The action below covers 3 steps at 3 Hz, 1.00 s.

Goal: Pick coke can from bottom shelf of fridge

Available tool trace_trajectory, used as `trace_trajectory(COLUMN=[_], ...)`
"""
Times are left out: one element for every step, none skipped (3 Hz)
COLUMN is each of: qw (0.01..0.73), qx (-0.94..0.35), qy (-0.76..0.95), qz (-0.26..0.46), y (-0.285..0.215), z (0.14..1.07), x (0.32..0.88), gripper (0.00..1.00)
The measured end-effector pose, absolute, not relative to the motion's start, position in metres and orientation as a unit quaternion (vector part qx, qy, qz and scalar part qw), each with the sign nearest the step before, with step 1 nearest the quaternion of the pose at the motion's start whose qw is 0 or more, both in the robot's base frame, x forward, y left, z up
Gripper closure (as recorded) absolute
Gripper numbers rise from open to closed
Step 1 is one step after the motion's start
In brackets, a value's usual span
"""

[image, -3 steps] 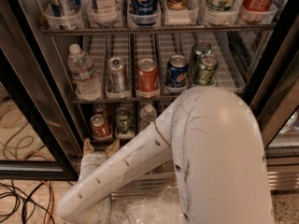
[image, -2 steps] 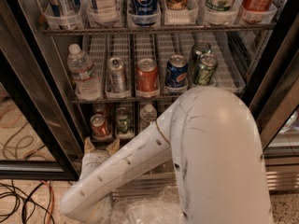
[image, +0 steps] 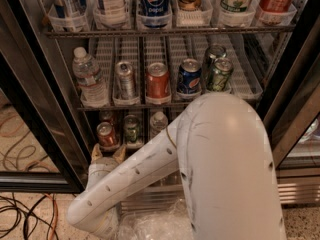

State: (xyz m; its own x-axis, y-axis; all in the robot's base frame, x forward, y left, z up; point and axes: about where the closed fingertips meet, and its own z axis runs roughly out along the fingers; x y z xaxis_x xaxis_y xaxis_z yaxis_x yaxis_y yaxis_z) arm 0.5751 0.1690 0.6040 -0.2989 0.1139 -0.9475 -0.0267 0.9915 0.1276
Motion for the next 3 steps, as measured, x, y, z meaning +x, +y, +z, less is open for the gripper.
trace_trajectory(qw=[0.596, 0.599, 0.601], qx=[0.023, 0.015, 0.007], qy=[0.800, 0.798, 0.797], qz=[0.062, 0.063, 0.063], y=[0.173, 0.179, 0.184], z=[0.603, 0.602, 0.602], x=[0.582, 0.587, 0.593], gripper=[0.37, 0.37, 0.37])
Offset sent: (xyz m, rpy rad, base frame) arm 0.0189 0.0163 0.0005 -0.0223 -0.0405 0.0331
